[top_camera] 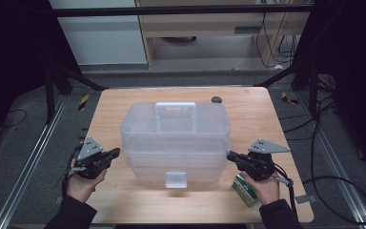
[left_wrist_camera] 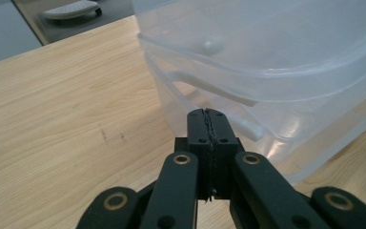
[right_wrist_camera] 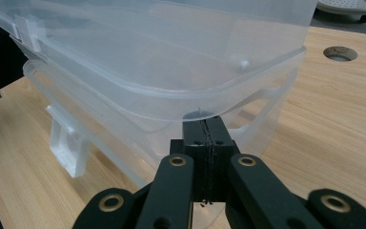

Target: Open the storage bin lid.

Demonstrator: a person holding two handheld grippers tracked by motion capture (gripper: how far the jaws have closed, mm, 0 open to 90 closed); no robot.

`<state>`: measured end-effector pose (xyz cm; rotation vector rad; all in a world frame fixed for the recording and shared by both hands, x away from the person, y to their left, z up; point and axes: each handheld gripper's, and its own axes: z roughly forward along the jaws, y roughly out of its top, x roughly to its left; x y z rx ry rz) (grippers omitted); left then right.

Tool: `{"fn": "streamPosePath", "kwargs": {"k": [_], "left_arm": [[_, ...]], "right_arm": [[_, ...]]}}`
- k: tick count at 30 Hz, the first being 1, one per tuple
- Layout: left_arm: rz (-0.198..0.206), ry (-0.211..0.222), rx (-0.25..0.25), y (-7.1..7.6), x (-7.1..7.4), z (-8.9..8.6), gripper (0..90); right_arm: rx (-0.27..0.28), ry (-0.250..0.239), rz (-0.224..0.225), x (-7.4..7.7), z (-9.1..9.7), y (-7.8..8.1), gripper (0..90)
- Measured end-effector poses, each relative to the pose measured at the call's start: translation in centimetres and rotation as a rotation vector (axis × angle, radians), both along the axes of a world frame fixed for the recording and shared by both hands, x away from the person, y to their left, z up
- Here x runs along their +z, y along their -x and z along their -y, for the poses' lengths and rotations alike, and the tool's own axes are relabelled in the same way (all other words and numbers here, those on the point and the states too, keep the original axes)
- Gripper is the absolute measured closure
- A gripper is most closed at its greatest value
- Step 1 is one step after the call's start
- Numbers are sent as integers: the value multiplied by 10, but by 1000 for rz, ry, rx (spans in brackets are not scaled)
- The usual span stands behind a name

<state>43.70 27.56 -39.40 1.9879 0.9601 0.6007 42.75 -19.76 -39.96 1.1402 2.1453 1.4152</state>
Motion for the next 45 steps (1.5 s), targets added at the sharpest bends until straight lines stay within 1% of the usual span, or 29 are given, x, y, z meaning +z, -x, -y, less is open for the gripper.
{"fn": "streamPosePath", "kwargs": {"k": [4,8,18,23,26,29,33,35,45], "left_arm": [[9,12,-26,1,0,5,896],[14,38,-46,2,2,6,896],[22,83,-53,2,6,6,896],[32,96,-47,0,9,7,896],[41,102,-39,-2,12,8,896],[51,98,-37,-5,15,10,896],[55,97,-32,-9,17,11,896],[58,97,-32,-10,18,12,896],[78,109,-18,-17,28,13,895]], "right_arm": [[0,-1,-1,0,0,0,900],[-1,-3,-1,0,0,-1,900],[-6,-8,8,3,1,-3,900],[-11,-17,12,7,2,-7,900],[-13,-27,14,9,2,-9,900],[-17,-35,18,12,3,-13,900],[-22,-36,20,15,3,-17,900],[-29,-46,17,15,4,-19,900],[-33,-51,29,24,5,-27,900]]}}
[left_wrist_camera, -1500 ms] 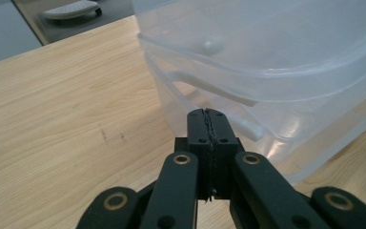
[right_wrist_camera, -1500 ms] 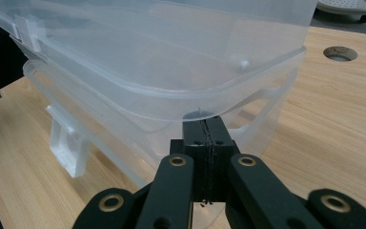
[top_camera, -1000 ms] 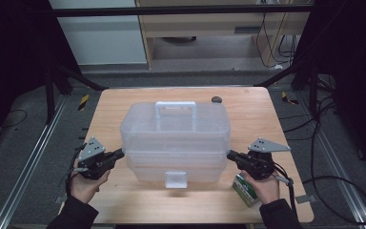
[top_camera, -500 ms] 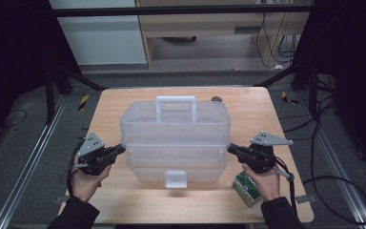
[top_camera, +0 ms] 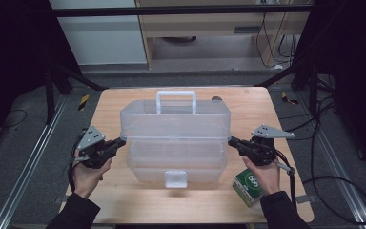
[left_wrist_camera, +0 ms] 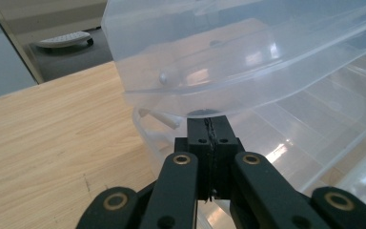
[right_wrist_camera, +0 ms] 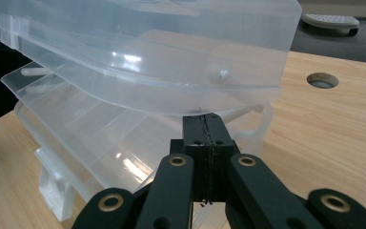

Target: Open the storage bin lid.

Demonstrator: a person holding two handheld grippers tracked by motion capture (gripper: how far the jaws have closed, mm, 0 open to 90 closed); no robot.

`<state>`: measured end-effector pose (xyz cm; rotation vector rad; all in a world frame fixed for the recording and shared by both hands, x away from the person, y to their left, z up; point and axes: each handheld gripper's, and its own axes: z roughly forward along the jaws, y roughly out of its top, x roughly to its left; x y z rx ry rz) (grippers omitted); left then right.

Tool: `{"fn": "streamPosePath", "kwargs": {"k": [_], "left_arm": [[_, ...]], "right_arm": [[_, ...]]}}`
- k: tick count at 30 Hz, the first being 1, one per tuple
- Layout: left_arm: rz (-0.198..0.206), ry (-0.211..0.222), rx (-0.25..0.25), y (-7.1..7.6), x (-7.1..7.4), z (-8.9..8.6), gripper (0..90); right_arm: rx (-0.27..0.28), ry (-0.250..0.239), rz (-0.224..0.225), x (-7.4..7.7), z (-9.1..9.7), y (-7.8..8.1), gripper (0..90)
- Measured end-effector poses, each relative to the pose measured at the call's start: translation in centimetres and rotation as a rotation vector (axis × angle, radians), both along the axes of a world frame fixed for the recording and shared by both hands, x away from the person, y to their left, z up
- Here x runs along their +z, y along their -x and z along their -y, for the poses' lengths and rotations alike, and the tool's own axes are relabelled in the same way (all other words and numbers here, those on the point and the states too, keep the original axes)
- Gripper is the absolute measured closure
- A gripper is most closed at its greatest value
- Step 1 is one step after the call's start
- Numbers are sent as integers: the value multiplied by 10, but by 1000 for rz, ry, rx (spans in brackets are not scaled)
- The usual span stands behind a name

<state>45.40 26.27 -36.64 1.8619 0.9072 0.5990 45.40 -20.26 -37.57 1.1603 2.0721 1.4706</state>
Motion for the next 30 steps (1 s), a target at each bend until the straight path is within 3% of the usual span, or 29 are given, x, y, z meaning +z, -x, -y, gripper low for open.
{"fn": "streamPosePath", "kwargs": {"k": [11,30], "left_arm": [[10,27,3,-5,3,3,896],[13,9,6,-1,-2,3,865]], "right_arm": [[2,-15,4,4,0,-5,900],[28,-18,3,4,-2,-1,900]]}}
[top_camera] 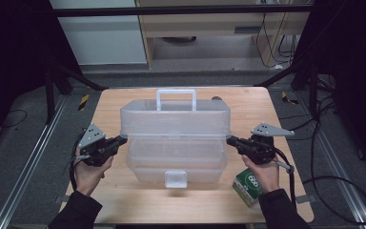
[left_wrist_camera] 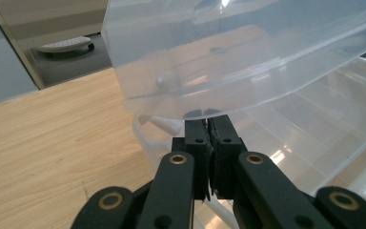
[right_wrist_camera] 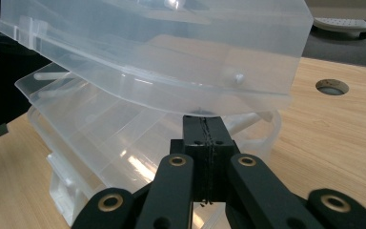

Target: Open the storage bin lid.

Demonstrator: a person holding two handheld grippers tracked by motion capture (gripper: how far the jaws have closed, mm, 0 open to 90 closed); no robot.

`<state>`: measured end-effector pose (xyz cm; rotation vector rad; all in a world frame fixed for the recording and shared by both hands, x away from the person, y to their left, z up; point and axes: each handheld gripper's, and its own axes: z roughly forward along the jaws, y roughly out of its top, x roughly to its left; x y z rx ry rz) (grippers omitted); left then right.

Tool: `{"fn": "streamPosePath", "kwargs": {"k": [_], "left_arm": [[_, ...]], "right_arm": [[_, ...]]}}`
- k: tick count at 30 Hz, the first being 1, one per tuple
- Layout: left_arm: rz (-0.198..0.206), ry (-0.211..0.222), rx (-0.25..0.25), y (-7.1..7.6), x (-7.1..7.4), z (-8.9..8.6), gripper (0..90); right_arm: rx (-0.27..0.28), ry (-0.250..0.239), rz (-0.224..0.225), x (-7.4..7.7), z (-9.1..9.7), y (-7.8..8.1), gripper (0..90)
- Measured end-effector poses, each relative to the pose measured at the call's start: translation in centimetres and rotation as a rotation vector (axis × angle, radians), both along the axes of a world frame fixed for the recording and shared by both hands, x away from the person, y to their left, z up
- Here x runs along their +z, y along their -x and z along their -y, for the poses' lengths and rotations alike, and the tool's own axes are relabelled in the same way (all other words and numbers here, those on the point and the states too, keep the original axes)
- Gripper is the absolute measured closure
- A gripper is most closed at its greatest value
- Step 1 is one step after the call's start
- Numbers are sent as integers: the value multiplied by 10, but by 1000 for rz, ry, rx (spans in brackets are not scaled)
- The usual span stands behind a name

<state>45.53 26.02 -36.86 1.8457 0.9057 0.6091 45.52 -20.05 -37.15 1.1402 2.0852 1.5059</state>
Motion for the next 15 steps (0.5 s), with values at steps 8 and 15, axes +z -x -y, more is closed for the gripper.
{"fn": "streamPosePath", "kwargs": {"k": [8,15], "left_arm": [[18,-61,79,5,-11,-9,689],[45,-51,93,-1,-8,-6,566]], "right_arm": [[7,13,-6,-2,-4,0,900],[8,13,-8,-2,-3,0,900]]}}
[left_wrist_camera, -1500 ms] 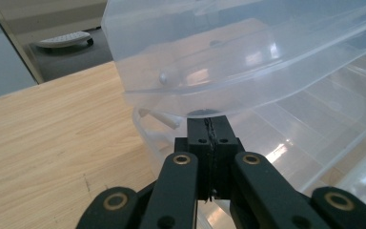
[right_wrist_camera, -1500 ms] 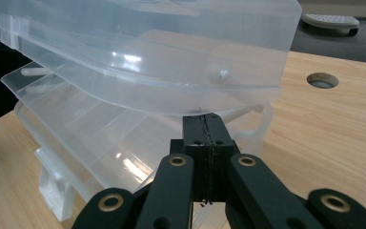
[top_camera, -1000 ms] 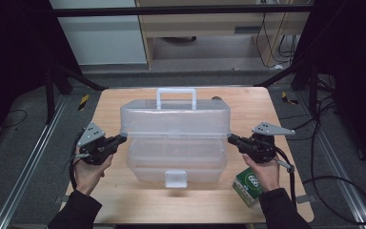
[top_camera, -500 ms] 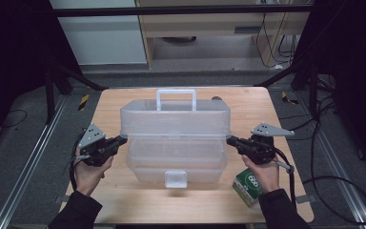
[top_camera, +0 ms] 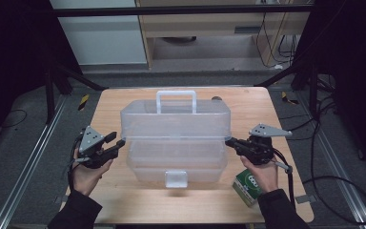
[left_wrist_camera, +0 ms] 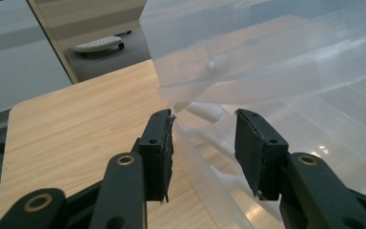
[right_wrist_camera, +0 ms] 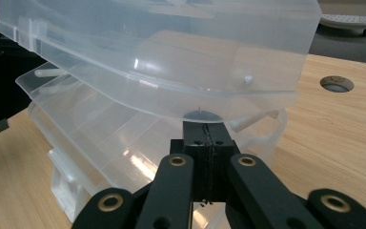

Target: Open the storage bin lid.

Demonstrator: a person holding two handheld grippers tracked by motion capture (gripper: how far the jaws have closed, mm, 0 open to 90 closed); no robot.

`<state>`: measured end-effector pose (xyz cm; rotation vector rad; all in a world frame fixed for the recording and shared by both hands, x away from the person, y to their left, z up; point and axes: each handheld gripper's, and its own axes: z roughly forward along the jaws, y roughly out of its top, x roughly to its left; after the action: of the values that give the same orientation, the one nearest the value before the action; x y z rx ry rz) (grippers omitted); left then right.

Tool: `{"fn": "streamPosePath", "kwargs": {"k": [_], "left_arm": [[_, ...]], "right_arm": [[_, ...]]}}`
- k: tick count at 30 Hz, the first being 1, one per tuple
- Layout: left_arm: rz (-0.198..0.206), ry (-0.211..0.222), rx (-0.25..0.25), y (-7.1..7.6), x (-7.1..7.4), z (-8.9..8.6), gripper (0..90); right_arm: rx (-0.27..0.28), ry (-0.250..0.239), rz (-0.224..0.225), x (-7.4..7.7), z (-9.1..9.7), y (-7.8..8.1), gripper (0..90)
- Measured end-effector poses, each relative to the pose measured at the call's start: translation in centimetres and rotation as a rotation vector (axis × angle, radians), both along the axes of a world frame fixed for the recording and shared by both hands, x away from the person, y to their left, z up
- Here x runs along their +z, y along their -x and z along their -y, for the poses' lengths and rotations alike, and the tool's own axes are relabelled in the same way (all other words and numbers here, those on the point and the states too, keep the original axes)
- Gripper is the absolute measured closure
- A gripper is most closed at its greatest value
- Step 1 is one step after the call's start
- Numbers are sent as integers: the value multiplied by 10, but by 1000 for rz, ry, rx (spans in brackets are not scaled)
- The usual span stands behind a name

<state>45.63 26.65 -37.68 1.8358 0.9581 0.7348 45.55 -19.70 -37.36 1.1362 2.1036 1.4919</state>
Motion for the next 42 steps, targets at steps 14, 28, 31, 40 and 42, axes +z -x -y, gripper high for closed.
{"fn": "streamPosePath", "kwargs": {"k": [14,28,31,40,42], "left_arm": [[32,-1,-42,-10,5,13,582],[42,-30,-28,-8,8,15,653],[35,-33,-24,-8,9,15,658],[19,-32,-20,-9,10,15,659],[16,-32,-20,-9,10,15,659]], "right_arm": [[0,1,-2,1,0,0,900],[-3,21,5,2,-2,1,879],[-13,43,9,1,-3,2,859],[-53,115,-38,-11,3,5,792],[-65,127,-61,-16,5,5,786]]}}
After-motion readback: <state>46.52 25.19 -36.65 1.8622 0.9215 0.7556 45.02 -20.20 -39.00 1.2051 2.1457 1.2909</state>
